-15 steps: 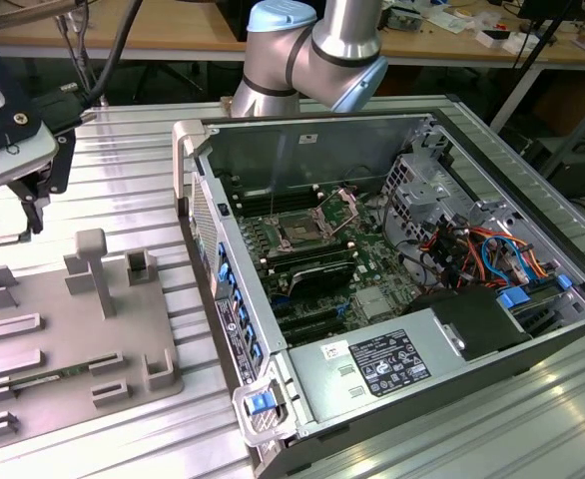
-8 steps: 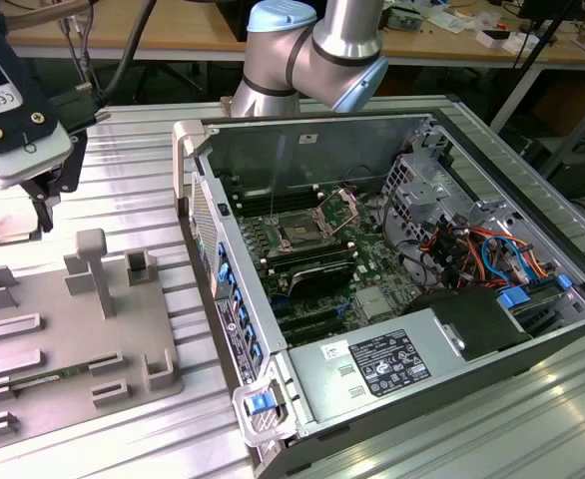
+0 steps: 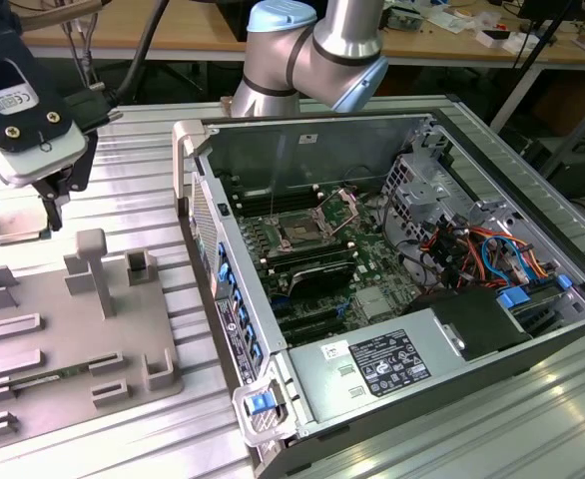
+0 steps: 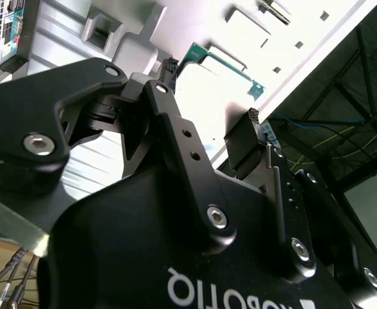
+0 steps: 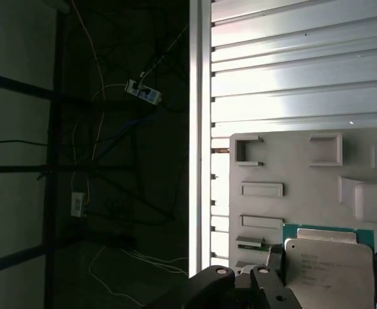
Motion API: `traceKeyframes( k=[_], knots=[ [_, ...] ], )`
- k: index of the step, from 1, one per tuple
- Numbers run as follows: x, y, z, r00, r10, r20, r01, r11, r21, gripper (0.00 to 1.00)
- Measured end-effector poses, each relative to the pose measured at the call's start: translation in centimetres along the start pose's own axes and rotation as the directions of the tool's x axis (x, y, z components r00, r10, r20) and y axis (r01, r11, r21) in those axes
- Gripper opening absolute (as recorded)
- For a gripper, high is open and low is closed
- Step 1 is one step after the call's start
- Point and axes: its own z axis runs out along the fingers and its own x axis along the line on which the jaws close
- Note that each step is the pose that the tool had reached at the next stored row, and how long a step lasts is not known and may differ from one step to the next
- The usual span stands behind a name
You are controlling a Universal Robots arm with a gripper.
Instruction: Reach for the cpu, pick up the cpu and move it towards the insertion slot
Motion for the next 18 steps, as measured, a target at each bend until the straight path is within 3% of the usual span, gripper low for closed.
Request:
traceKeyframes(
  k=[18],
  knots=[
    [-2.04, -0.05, -0.05, 1.0, 0.0, 0.0001, 0.0, 1.0, 0.0, 0.55]
  ],
)
